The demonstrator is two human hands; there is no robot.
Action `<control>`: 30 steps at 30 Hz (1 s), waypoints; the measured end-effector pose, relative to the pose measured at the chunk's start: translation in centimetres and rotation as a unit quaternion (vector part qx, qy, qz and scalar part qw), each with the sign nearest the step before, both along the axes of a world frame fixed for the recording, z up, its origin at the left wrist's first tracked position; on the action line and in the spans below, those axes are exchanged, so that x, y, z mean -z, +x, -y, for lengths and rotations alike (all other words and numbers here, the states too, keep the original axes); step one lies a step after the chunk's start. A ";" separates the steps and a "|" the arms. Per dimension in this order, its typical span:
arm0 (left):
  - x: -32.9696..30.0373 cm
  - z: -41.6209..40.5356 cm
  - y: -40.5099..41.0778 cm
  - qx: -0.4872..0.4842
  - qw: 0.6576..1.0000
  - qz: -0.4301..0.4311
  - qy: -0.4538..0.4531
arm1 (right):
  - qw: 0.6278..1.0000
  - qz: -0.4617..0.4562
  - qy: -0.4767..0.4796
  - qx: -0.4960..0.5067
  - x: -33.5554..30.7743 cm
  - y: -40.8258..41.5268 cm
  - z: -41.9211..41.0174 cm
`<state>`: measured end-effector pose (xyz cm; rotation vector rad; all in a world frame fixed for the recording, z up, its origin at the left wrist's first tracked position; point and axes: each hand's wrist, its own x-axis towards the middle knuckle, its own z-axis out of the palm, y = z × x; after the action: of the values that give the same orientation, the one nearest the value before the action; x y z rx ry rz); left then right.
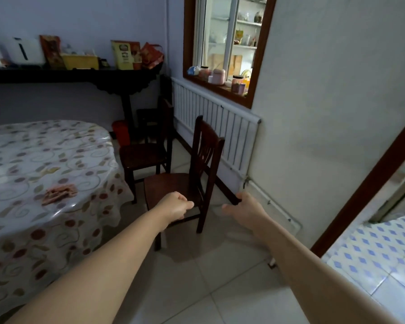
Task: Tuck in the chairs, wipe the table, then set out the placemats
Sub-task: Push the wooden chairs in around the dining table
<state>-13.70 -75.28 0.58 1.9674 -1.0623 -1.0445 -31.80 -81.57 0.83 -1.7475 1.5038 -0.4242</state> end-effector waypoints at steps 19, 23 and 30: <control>0.3 39.3 -5.9 -0.115 0.993 0.022 0.029 | 0.988 0.052 0.026 -0.141 0.6 -3.4 43.4; 0.9 44.9 -4.7 -0.160 0.986 0.034 0.040 | 0.978 0.053 0.056 -0.196 0.8 -1.0 50.6; 3.9 55.3 0.6 -0.202 0.977 0.052 0.042 | 0.967 0.038 0.064 -0.244 3.6 6.2 60.8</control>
<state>-13.11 -130.56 -3.33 2.2048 -0.6358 -0.7810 -25.60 -142.34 -2.73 -1.8956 0.9742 -0.1326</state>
